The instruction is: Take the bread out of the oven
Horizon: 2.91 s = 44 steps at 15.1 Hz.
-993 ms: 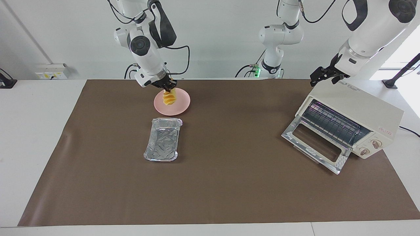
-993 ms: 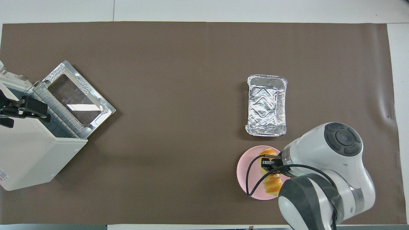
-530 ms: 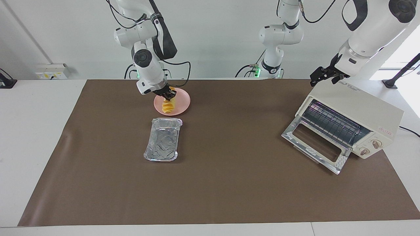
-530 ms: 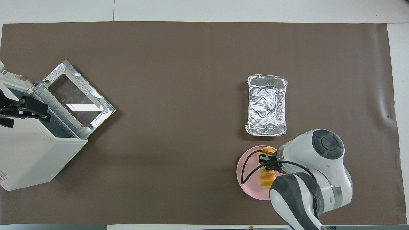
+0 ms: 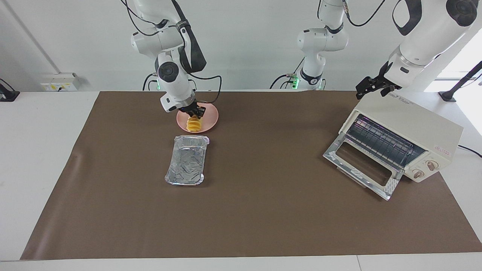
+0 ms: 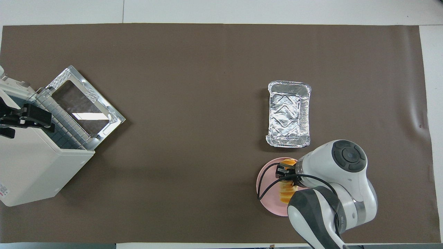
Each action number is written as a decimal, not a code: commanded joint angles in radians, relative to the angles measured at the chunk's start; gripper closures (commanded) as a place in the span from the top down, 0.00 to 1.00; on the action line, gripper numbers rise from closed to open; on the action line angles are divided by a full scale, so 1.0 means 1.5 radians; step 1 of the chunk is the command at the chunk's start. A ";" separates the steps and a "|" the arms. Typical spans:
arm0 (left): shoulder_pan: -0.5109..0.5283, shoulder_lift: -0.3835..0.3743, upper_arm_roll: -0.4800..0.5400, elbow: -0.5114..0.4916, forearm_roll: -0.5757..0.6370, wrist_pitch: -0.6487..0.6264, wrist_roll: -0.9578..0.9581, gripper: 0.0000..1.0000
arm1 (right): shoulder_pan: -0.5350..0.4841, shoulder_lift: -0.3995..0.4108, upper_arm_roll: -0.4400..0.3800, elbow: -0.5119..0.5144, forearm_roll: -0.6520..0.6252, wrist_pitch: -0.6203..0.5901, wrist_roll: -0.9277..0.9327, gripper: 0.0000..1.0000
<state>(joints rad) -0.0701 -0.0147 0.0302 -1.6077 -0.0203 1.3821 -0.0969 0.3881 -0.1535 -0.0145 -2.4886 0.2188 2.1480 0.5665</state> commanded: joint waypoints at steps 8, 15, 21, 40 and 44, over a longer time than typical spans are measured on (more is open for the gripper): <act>0.006 -0.019 -0.005 -0.022 0.007 0.012 -0.001 1.00 | -0.089 0.020 -0.003 0.346 -0.117 -0.208 -0.161 1.00; 0.006 -0.019 -0.005 -0.022 0.007 0.012 -0.001 1.00 | -0.188 0.068 -0.005 0.458 -0.123 -0.241 -0.369 1.00; 0.006 -0.019 -0.005 -0.022 0.007 0.012 -0.001 1.00 | -0.205 0.122 -0.007 0.603 -0.138 -0.388 -0.372 1.00; 0.006 -0.019 -0.005 -0.021 0.007 0.012 -0.001 1.00 | -0.226 0.102 -0.009 0.580 -0.168 -0.400 -0.380 1.00; 0.006 -0.019 -0.005 -0.022 0.007 0.012 -0.001 1.00 | -0.226 0.102 -0.009 0.581 -0.162 -0.412 -0.381 1.00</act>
<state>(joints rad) -0.0701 -0.0147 0.0302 -1.6077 -0.0203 1.3821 -0.0969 0.0584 0.0071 -0.0348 -1.6211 -0.0206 1.5582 0.0256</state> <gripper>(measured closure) 0.000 0.000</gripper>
